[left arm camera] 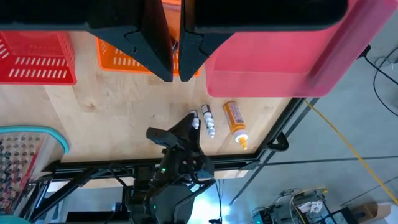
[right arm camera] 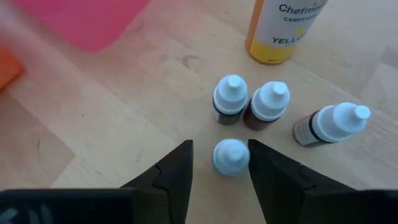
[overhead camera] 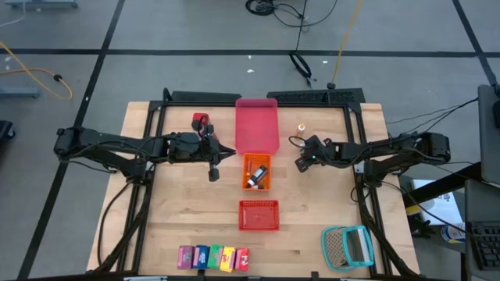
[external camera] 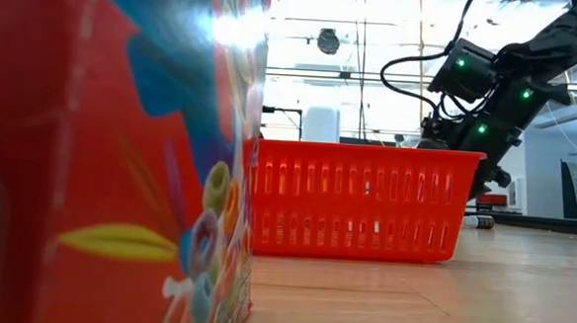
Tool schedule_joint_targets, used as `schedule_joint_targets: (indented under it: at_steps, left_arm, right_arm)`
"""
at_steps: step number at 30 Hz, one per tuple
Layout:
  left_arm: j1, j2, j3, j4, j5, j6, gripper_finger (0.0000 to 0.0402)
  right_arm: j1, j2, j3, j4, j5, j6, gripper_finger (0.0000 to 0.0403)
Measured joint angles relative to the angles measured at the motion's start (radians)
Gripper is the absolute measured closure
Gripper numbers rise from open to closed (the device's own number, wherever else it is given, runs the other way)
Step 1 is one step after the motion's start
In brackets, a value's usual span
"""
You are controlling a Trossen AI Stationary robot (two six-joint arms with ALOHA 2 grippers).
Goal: Pick & Place Kitchen Items
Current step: Put the small green food coloring bottle into the orange basket
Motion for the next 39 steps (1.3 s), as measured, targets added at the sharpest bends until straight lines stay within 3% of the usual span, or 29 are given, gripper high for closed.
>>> schedule_joint_targets:
  at_steps: [7,11,20,39]
  left_arm:
    - [0.000,0.000,0.000,0.000,0.000,0.000,0.0371]
    - [0.000,0.000,0.000,0.000,0.000,0.000,0.0371]
    - [0.001,0.000,0.000,0.000,0.000,0.000,0.0371]
    - [0.000,0.000,0.000,0.001,0.000,0.000,0.0371]
  right_arm:
    - [-0.006,0.000,-0.010,0.004,0.000,-0.008,0.0348]
    - [-0.006,0.000,-0.011,0.024,-0.003,-0.025,0.0349]
    - [0.016,0.000,0.020,0.049,-0.130,-0.032,0.0349]
    - [0.190,0.000,0.233,0.209,-0.183,-0.190,0.0349]
